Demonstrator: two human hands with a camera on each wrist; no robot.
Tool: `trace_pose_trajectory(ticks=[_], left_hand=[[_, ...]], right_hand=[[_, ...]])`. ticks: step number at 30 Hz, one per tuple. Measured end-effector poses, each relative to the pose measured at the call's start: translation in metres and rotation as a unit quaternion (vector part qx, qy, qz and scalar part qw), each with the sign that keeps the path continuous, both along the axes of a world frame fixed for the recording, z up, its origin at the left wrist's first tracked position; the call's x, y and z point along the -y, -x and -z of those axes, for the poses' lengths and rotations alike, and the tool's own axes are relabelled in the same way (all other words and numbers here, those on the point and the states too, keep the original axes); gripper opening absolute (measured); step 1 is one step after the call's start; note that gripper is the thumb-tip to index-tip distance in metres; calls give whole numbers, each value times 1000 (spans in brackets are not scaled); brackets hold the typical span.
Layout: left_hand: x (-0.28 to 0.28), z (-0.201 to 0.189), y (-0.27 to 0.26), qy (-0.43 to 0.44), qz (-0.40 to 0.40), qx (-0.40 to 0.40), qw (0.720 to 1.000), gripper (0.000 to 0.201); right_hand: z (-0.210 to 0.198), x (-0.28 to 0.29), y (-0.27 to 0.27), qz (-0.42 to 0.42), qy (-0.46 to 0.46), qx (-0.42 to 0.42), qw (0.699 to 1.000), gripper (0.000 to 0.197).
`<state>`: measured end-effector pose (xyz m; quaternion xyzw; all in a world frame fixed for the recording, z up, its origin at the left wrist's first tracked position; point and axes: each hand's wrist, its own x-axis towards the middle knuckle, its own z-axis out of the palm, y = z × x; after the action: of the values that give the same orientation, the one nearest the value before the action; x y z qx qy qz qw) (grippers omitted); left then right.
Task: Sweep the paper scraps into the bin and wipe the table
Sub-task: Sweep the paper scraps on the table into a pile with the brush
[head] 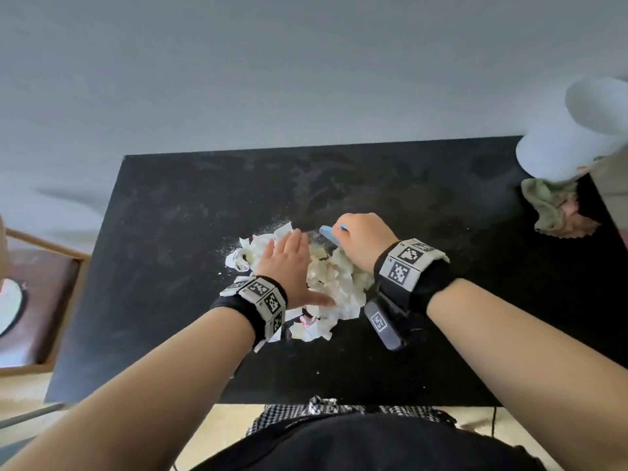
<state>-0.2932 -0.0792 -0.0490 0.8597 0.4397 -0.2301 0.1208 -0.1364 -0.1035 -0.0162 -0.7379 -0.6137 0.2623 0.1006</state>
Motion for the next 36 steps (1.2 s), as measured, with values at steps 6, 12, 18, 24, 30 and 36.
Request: trace_pose_trajectory(ticks=[6,12,18,24,30,36], left_hand=[[-7,-2,21,-8,-29,7,1000,129],[-19,-2,39,-7,-44,16,999,130],[-34,-2,56,-3,-57,13,998,131],[-44,2,78,30,-102,10,994,132],[-52,7,109,38,-132,6,990,134],[-55,11,131,60,-147,-28,987,136]], right_hand=[[-12,-37,-28,60,-40,51,996,27],[-2,-34,21,-30,26,44,998,32],[-24,-59,17,4,-25,24,999,28],[-12,-91,46,-12,14,72,997,30],[-26,-78,78,-119,50,6,992,29],[-35,-117,81,-61,-20,24,998,28]])
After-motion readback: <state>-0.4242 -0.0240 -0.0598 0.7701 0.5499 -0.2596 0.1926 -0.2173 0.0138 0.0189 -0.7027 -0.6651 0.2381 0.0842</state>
